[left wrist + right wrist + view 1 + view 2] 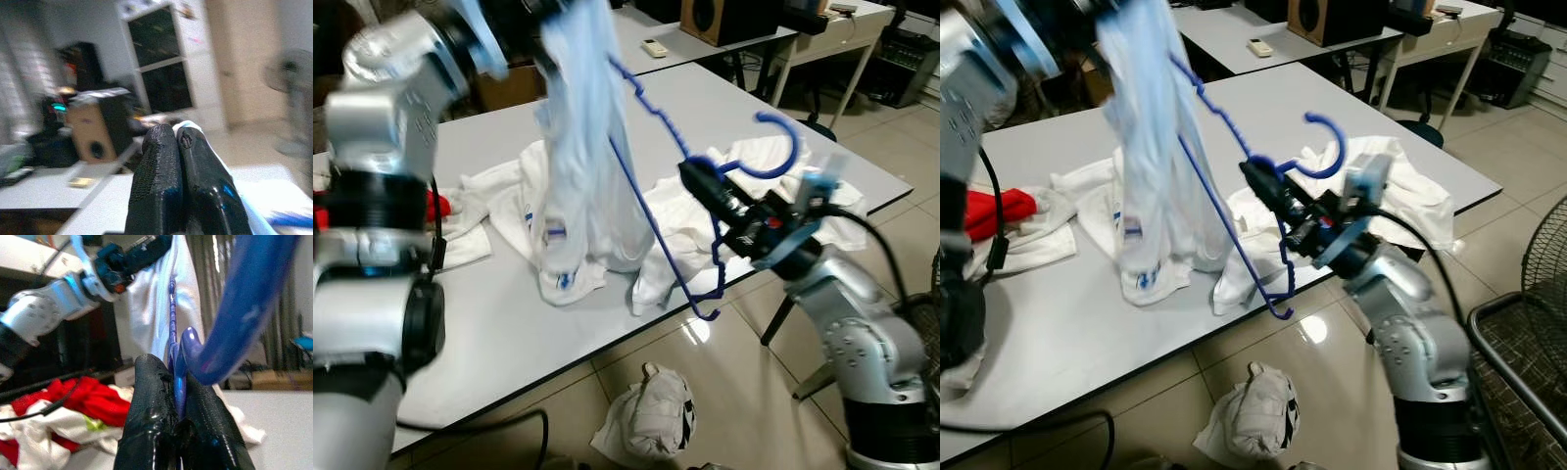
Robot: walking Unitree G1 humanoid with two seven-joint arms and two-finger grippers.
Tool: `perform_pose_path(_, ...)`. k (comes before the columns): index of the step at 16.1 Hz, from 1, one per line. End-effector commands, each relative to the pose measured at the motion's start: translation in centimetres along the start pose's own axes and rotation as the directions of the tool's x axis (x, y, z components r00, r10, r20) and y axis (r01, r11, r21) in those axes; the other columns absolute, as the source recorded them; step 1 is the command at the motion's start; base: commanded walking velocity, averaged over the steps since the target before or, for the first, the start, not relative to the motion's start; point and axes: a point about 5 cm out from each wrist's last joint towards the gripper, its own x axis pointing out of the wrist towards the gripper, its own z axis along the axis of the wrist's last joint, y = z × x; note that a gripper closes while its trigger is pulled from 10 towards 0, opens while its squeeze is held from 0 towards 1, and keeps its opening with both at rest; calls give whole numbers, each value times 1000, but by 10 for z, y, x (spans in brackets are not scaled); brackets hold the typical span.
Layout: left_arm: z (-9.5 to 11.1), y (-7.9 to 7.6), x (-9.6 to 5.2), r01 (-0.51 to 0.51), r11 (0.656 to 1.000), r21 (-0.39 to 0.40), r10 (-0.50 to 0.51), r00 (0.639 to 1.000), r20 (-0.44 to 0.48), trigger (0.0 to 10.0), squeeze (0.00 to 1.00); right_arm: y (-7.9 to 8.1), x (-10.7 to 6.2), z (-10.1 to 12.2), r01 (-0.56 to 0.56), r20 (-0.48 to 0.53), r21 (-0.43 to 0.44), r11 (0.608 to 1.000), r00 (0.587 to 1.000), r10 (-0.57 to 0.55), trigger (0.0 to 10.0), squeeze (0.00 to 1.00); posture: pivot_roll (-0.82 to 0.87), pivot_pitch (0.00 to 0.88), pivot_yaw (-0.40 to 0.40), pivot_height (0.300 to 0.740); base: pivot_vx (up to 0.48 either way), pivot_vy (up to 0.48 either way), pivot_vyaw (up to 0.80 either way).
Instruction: Hang hanger
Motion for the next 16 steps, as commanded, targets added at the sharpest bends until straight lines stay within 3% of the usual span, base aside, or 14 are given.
perform_pose_path(1, 22, 11, -2, -59, 998, 37, 57, 996, 65, 0, 0, 8, 1, 17, -81, 36, -19, 997, 996, 82, 10000, 0, -95, 0, 50, 740, 0, 0, 0)
perform_pose_path(3, 41, 19, -6, -58, 997, 43, 53, 993, 106, 0, 0, 16, -3, 38, -148, 93, -19, 989, 985, 149, 10000, 0, -90, 0, 56, 740, 0, 0, 0)
perform_pose_path(5, 54, 16, -6, -25, 999, 32, 20, 990, 139, 0, 0, 18, -7, 51, -167, 144, -9, 986, 976, 166, 10000, 0, -86, 0, 65, 740, 0, 0, 0)
perform_pose_path(10, 54, 11, 0, 3, 999, 46, -9, 991, 132, 0, 0, 15, -10, 20, -95, 9, 16, 995, 995, 95, 10000, 0, -78, 0, 69, 740, 0, 0, 0)
perform_pose_path(13, 53, 5, 2, 37, 999, 34, -41, 992, 119, 0, 0, 5, -14, 2, 35, -81, -7, 999, 996, -35, 10000, 0, -82, 0, 80, 740, 0, 0, 0)
perform_pose_path(16, 48, 1, 3, 63, 998, 25, -65, 994, 89, 0, 0, 3, -8, 2, 48, -69, -33, 998, 996, -50, 10000, 0, -83, 0, 79, 740, 0, 0, 0)
